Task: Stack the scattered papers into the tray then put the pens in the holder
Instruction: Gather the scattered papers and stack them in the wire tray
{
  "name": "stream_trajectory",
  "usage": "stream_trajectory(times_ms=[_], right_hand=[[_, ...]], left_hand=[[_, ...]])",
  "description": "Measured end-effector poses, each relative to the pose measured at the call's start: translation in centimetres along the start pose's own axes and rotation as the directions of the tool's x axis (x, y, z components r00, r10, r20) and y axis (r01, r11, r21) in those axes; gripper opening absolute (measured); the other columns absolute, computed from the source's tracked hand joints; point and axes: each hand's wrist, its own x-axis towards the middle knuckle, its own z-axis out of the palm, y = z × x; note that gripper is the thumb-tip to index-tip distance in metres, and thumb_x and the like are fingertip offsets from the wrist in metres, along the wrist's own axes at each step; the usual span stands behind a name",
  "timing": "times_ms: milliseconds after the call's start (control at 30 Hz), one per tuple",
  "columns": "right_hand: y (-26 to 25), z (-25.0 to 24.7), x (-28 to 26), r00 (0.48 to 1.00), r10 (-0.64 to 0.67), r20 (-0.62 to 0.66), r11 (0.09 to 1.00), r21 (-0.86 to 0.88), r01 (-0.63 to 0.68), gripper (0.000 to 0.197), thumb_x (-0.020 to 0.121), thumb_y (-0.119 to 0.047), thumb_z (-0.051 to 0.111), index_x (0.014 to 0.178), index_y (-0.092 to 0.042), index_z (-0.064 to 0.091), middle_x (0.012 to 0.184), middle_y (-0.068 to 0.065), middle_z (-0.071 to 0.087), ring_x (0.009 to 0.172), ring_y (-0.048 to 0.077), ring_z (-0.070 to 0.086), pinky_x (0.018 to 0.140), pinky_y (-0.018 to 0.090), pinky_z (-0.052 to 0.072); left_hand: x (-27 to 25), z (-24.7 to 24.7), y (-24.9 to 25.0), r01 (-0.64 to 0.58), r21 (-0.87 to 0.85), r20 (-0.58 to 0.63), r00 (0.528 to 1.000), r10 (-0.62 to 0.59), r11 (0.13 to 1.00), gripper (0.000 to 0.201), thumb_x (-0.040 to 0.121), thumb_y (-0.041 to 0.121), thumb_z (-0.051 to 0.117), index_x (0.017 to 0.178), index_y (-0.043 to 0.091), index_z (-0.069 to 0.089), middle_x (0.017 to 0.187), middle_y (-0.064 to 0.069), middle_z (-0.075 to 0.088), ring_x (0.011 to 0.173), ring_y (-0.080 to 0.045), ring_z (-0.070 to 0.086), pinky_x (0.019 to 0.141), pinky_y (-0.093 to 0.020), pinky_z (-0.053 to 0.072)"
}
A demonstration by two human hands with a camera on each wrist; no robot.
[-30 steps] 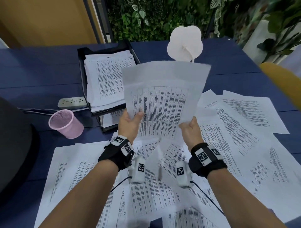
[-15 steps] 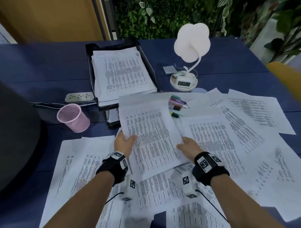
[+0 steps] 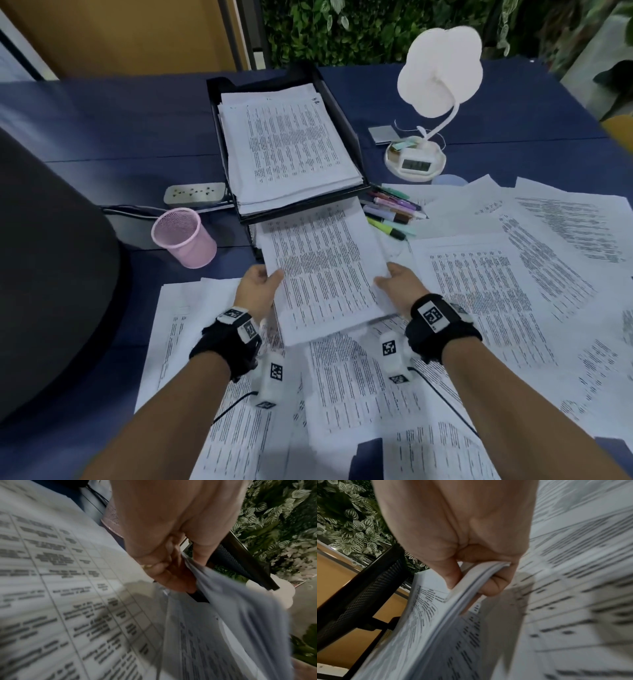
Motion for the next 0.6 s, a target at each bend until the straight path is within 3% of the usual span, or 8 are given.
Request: stream_trajectory(times_ms=[67, 167, 233, 300, 400, 467, 533, 600], right_hand=[[-1.9, 0.4, 0.8, 0.999, -0.022, -0.024, 0.999, -0.048, 0.021, 0.036, 0.089, -0.013, 0.05, 0.124, -0.004, 0.05, 0.122, 0.011, 0.056, 0.111, 0.029, 0.054, 0.097, 0.037, 0.042], [-4.3, 0.8, 2.1, 0.997, -0.044, -0.061, 0.999, -0.03, 0.042, 0.039, 0.088, -0.011, 0.051, 0.126, -0.001, 0.053, 0.127, 0.015, 0.059, 0.113, 0.033, 0.057, 0.1, 0.042, 0.045], [-5.6, 1.1, 3.1, 0.997, -0.045, -0.067, 0.999, -0.023, 0.044, 0.047, 0.089, -0.015, 0.054, 0.134, -0.002, 0.048, 0.135, 0.014, 0.054, 0.12, 0.031, 0.054, 0.105, 0.042, 0.042], [-6.6, 1.3, 4.2, 0.996, -0.05, -0.074, 0.999, -0.006, 0.049, 0.053, 0.09, -0.018, 0.056, 0.14, -0.005, 0.042, 0.141, 0.01, 0.048, 0.126, 0.03, 0.049, 0.107, 0.043, 0.039], [-8.3, 1.7, 4.5, 0.996, -0.086, -0.031, 0.996, -0.004, 0.086, 0.057, 0.087, -0.019, 0.057, 0.141, -0.012, 0.041, 0.14, 0.007, 0.049, 0.127, 0.032, 0.049, 0.105, 0.049, 0.042], [-9.2, 1.9, 4.1, 0.996, -0.068, 0.063, 0.998, 0.016, 0.067, 0.057, 0.09, -0.008, 0.052, 0.143, -0.019, 0.034, 0.138, 0.003, 0.044, 0.121, 0.034, 0.051, 0.095, 0.052, 0.048], [-9.5, 1.9, 4.5, 0.987, 0.003, 0.159, 0.998, 0.058, -0.013, 0.06, 0.095, 0.0, 0.043, 0.145, -0.027, 0.025, 0.131, 0.001, 0.034, 0.101, 0.036, 0.063, 0.079, 0.047, 0.055], [-9.7, 2.0, 5.2, 0.994, 0.012, 0.108, 0.994, 0.102, -0.023, 0.057, 0.096, 0.001, 0.039, 0.144, -0.027, 0.027, 0.128, 0.004, 0.034, 0.07, 0.029, 0.069, 0.071, 0.043, 0.055]], left_hand=[[0.5, -0.8, 0.0, 0.08, -0.039, 0.074, 0.994, -0.077, 0.996, 0.032, 0.09, 0.028, 0.061, 0.115, 0.012, 0.051, 0.11, -0.009, 0.065, 0.096, -0.028, 0.063, 0.086, -0.045, 0.053], [0.8, -1.9, 0.3, 0.234, -0.13, 0.281, 0.941, -0.191, 0.963, 0.03, 0.091, 0.009, 0.058, 0.118, 0.012, 0.044, 0.11, -0.012, 0.063, 0.077, -0.026, 0.065, 0.06, -0.035, 0.058], [1.2, -2.5, 0.6, 0.275, -0.102, 0.356, 0.907, -0.223, 0.956, 0.034, 0.09, 0.004, 0.058, 0.118, 0.013, 0.042, 0.111, -0.013, 0.062, 0.068, -0.025, 0.067, 0.053, -0.029, 0.056], [2.3, -2.7, 0.7, 0.236, -0.064, 0.331, 0.921, -0.203, 0.97, 0.034, 0.09, 0.001, 0.058, 0.117, 0.011, 0.042, 0.116, -0.013, 0.059, 0.064, -0.024, 0.07, 0.053, -0.027, 0.054], [4.6, -2.5, 1.3, 0.193, -0.067, 0.214, 0.961, -0.175, 0.979, 0.028, 0.091, -0.003, 0.055, 0.111, 0.01, 0.04, 0.117, -0.012, 0.053, 0.055, -0.02, 0.067, 0.042, -0.021, 0.05], [6.1, -2.3, 1.6, 0.153, -0.096, 0.158, 0.978, -0.137, 0.984, 0.028, 0.09, -0.005, 0.055, 0.11, 0.01, 0.04, 0.122, -0.016, 0.051, 0.068, -0.026, 0.066, 0.042, -0.019, 0.05], [7.6, -2.3, 1.7, 0.125, -0.1, 0.103, 0.988, -0.115, 0.987, 0.03, 0.089, -0.005, 0.056, 0.111, 0.009, 0.042, 0.122, -0.015, 0.052, 0.083, -0.03, 0.064, 0.046, -0.02, 0.053], [8.8, -2.2, 1.7, 0.103, -0.127, 0.071, 0.993, -0.094, 0.987, 0.029, 0.087, -0.007, 0.056, 0.112, 0.003, 0.045, 0.118, -0.016, 0.055, 0.092, -0.03, 0.063, 0.054, -0.025, 0.058]])
